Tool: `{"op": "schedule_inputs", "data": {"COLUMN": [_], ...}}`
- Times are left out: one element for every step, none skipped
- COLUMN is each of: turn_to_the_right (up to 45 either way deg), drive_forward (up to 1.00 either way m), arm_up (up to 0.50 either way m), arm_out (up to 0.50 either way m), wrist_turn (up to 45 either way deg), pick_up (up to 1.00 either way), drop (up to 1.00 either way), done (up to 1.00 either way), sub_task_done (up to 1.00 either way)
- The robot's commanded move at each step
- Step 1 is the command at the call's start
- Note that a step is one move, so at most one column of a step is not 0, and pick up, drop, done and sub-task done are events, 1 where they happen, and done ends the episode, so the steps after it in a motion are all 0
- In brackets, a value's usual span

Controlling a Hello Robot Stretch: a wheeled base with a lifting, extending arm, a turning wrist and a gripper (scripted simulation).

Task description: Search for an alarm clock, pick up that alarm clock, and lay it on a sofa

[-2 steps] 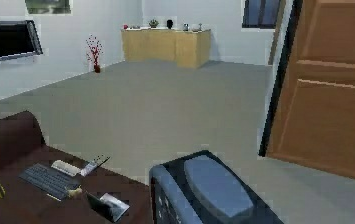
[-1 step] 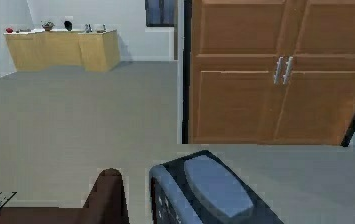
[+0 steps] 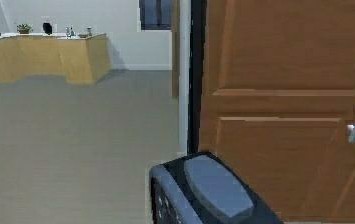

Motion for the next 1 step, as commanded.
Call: {"op": "schedule_inputs", "data": {"turn_to_the_right": [-24.0], "drive_forward": [0.0], "arm_up": [0.0], "arm_out": [0.0], "wrist_turn": [0.0], "pick_up": [0.0], "drop": [0.0], "done": [0.0], "sub_task_done": [0.0]}}
